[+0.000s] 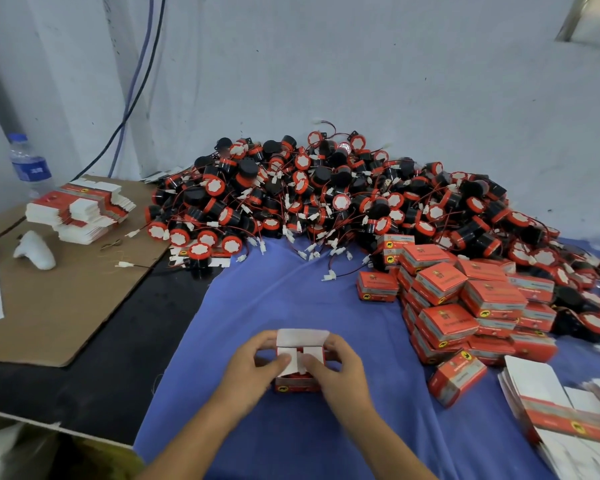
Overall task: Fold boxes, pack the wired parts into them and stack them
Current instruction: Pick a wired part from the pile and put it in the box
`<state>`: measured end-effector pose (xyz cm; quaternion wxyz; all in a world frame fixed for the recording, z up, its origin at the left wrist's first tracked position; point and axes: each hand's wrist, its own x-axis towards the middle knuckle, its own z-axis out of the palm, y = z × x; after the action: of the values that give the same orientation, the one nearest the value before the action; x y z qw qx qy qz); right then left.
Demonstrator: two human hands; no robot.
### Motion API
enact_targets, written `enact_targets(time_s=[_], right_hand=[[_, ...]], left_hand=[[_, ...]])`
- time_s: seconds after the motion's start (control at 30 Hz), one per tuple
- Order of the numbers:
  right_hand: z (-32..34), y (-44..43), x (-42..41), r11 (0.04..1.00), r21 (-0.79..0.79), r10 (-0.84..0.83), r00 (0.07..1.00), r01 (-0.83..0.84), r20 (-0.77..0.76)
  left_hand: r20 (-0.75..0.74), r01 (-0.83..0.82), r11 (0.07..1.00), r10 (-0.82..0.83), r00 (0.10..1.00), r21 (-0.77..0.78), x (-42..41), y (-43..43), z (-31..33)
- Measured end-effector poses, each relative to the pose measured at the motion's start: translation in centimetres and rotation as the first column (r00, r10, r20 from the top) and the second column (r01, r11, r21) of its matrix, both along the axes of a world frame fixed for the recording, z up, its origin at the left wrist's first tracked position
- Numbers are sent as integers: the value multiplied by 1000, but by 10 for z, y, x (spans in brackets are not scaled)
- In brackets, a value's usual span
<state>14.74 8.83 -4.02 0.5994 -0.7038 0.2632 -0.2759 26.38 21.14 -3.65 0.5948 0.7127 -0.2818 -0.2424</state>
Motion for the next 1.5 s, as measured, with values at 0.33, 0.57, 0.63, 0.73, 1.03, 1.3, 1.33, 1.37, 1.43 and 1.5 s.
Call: enact_targets(time_s=[0.33,0.57,0.63,0.73,1.03,1.3,1.33,1.37,1.43,1.5], right_hand=[[-15,-30,-37,893,-256,304,915,-371,-265],[-9,-30,-34,801,-497,196,931,-333,-308],[-5,-30,-33,815,-487,180,937,-313,-300],[-2,-29,-31,837,-466,178,948,-288,-266],[4,-21,-23,877,-428,150,970,-219,-189],[4,-19,-37,777,-527,249,937,-344,-246],[4,-19,-39,760,-537,253,927,-367,-276],[3,-19,-41,746,-544,251,919,-384,-304],[3,-19,-44,723,-559,250,908,-406,-336],[2,-17,-46,701,-581,247,905,-413,-346]], left_hand=[[348,303,926,-366,863,223,12,29,-9],[447,237,933,-339,828,270,8,28,0],[440,257,924,-363,822,282,8,27,4],[462,282,904,-409,787,320,8,26,4],[454,307,882,-452,768,357,12,24,4],[459,344,868,-485,744,359,12,23,-4],[479,329,865,-487,730,379,12,25,-6],[494,312,861,-491,718,402,12,26,-8],[507,287,846,-506,698,449,11,29,-7],[527,268,832,-524,669,486,10,31,-5]])
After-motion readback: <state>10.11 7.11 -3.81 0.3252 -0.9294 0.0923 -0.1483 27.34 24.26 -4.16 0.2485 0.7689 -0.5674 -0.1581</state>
